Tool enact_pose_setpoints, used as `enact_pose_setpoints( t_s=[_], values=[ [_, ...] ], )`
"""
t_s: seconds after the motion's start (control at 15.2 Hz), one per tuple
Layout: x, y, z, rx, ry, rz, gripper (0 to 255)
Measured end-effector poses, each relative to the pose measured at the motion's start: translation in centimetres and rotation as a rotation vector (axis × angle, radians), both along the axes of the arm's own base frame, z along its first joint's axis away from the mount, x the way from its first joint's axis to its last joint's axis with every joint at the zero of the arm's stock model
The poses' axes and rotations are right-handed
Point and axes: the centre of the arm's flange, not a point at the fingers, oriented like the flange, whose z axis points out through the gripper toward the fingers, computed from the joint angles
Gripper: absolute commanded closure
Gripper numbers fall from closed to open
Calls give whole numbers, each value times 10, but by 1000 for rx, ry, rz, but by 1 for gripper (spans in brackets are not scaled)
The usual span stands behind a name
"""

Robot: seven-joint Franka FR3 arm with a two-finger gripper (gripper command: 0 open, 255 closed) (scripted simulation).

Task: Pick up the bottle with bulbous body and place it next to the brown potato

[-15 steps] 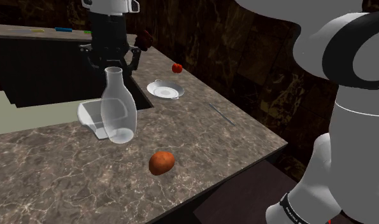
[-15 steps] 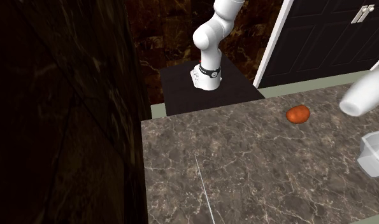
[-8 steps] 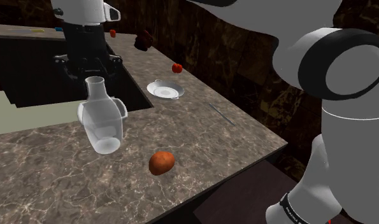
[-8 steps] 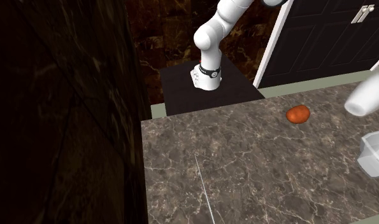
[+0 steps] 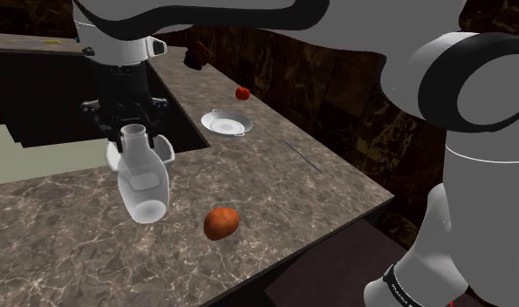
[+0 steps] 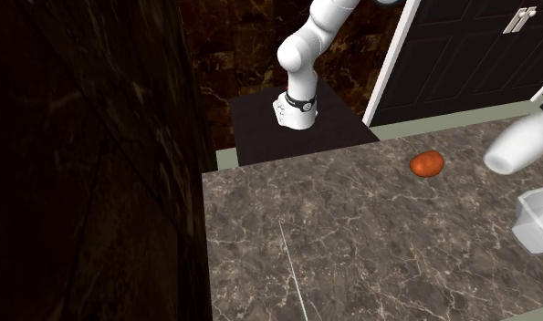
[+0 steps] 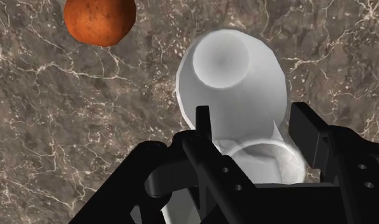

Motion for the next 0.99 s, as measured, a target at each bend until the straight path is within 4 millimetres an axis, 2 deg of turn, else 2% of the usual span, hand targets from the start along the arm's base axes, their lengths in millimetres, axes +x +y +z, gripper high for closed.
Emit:
enact_pose_setpoints(
  t_s=[0.73, 0.99],
  values=[
    [-1, 1, -57, 0, 0, 0, 255],
    [0, 0, -68, 0, 0, 0, 255]
  ],
)
